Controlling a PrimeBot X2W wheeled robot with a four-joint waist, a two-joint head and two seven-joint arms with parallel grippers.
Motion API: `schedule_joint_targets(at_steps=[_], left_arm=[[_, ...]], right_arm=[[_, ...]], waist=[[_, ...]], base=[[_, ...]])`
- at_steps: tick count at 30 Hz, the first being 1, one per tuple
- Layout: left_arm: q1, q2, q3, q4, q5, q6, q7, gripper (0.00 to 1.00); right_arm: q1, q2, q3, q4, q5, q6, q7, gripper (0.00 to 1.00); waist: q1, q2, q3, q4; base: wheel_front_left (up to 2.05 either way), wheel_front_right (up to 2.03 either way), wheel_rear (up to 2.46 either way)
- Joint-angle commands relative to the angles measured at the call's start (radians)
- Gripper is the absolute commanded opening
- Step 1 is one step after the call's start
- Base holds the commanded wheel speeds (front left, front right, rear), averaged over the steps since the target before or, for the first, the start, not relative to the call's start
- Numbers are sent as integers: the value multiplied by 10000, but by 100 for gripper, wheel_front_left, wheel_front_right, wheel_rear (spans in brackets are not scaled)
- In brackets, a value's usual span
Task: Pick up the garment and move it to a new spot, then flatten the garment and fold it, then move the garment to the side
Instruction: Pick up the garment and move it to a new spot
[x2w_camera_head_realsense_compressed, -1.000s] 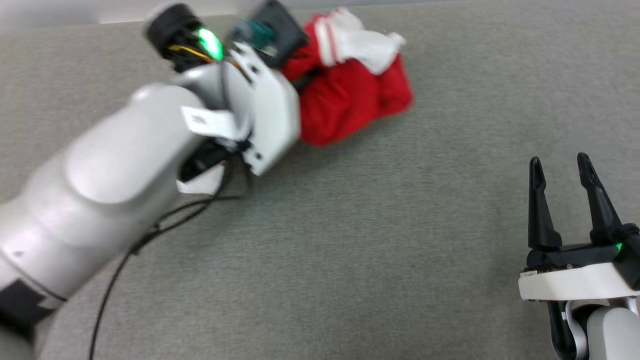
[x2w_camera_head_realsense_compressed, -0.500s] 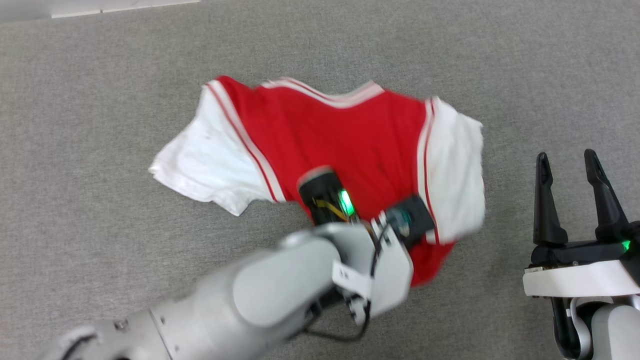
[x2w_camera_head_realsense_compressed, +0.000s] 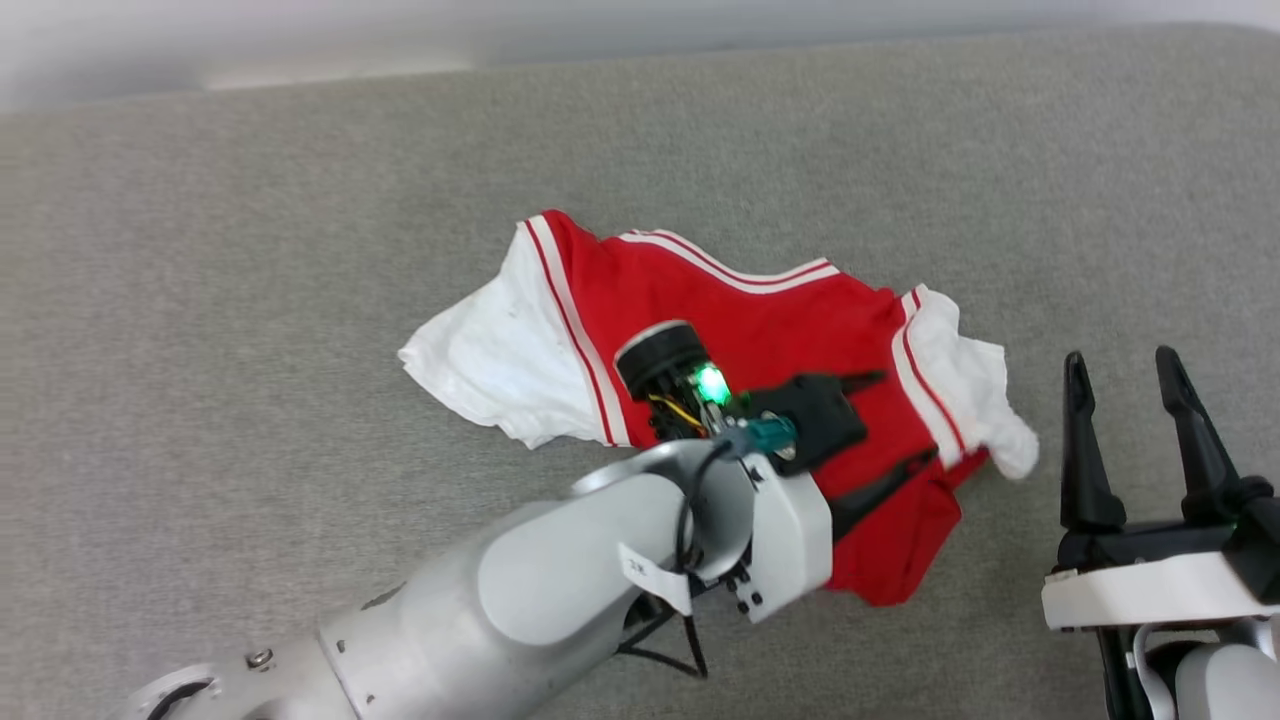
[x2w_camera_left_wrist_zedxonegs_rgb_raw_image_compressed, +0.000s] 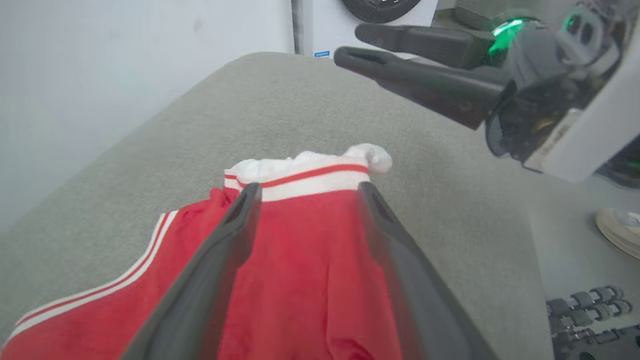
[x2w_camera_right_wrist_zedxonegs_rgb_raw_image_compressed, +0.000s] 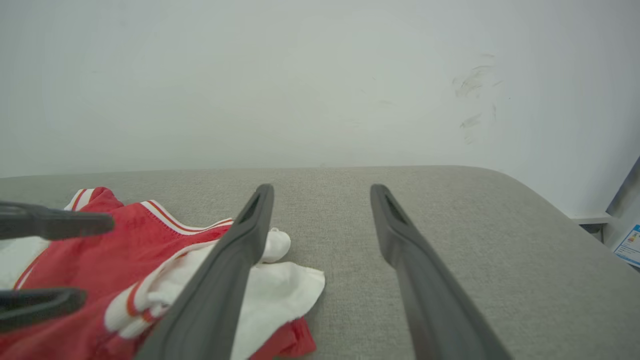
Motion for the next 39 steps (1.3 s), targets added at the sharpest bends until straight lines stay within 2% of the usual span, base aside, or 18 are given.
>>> schedule_joint_targets(at_steps=[1,6,11,15,18,23,26,30,39], left_arm=[[64,64,139,35,23,129,-266,100],[498,363,852,-44,-30,916,-1462,100],[1097,951,1923,-299,403,2292,-2068,100],[1973,1312,3311,-1167,957,3259,-2135,100],[2859,1603,4341,-1811,1572,3787,-2129,100],[4522,1637,6139,-2689,2420,4459,-2123,100],[5484,1534,7090,-3016,2890,4597,-2124,100],[6332,1342,7798,-3125,3275,4487,-2124,100],[8070,588,9350,-3258,4256,3766,-2125,100]], right_arm=[[120,20,-22,41,-55,-3,-17,100],[430,20,-105,104,-160,-3,-17,100],[641,20,-125,136,-181,-3,-17,100],[837,19,-166,127,-172,-3,-17,100],[939,22,-181,141,-193,-3,-17,100],[1011,19,-213,175,-182,-3,-17,100],[1096,19,-227,177,-172,-5,-17,100],[1185,19,-242,175,-124,-3,-17,100],[1411,19,-254,261,246,-3,-17,100]], waist=[[0,-1,-319,208],[0,-1,-820,475],[0,-1,-1178,705],[0,-1,-1395,898],[0,-1,-1498,1027],[0,-1,-1668,1163],[0,-1,-1750,1221],[0,-1,-1833,1263],[0,-1,-2081,1218]], base=[[0,0,0],[0,0,0],[0,0,0],[0,0,0],[0,0,0],[0,0,0],[0,0,0],[0,0,0],[0,0,0]])
